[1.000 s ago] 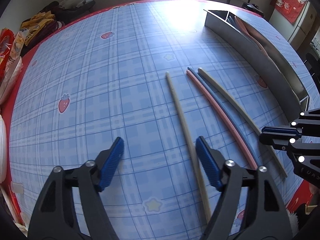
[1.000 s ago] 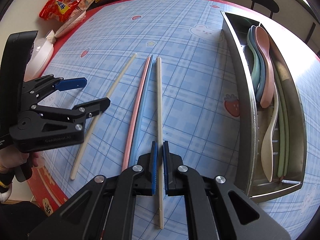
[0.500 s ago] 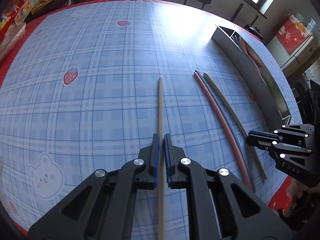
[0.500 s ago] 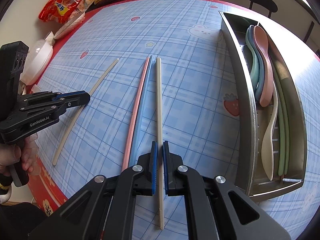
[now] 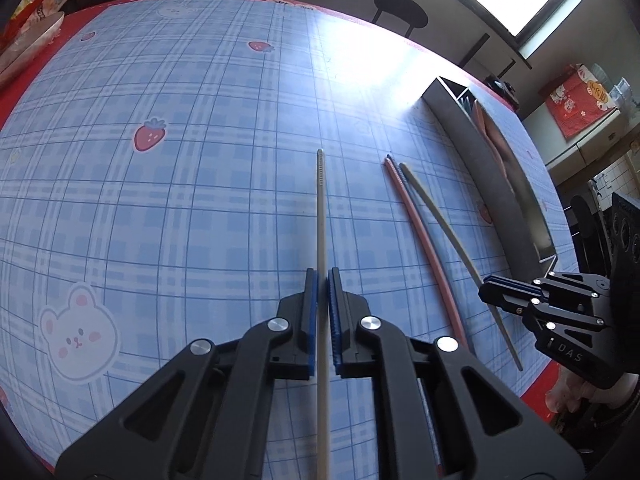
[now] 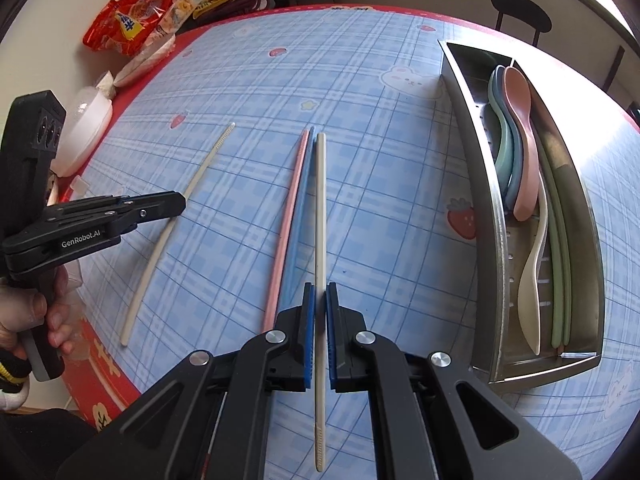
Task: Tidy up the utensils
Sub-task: 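Lift both beige chopsticks off the table toward the tray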
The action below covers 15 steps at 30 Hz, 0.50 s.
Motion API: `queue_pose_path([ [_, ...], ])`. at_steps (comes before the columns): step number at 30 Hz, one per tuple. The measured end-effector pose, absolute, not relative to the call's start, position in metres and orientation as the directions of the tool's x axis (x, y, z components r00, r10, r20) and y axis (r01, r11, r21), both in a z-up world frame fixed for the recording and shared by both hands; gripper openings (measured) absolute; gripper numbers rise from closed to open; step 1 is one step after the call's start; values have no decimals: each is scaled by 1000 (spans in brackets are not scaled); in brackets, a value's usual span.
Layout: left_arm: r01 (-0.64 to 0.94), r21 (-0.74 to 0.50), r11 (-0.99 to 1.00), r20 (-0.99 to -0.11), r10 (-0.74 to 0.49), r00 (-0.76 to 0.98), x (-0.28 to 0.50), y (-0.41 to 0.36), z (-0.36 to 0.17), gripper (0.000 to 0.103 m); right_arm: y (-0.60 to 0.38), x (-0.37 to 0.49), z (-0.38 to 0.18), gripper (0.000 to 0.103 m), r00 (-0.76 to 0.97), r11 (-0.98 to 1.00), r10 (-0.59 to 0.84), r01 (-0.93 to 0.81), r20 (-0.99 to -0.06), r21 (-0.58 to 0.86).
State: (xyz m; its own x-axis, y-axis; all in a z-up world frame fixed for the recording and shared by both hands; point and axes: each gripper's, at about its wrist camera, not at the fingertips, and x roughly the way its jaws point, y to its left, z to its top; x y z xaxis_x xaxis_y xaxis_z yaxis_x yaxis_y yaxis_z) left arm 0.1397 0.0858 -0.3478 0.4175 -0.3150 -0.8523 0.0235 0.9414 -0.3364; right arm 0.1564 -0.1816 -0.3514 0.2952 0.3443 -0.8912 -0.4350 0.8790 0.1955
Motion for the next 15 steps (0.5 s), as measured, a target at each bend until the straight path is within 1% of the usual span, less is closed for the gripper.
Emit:
queue_pose_path([
  [8, 36, -408, 912, -784, -370, 499, 113, 102, -307, 10, -192, 153, -323, 6, 346, 863, 430, -428, -834, 268],
  [15, 59, -425, 903, -743, -385, 548, 106, 109, -277, 10, -197, 150, -297, 6, 401, 854, 461, -442, -791, 274],
])
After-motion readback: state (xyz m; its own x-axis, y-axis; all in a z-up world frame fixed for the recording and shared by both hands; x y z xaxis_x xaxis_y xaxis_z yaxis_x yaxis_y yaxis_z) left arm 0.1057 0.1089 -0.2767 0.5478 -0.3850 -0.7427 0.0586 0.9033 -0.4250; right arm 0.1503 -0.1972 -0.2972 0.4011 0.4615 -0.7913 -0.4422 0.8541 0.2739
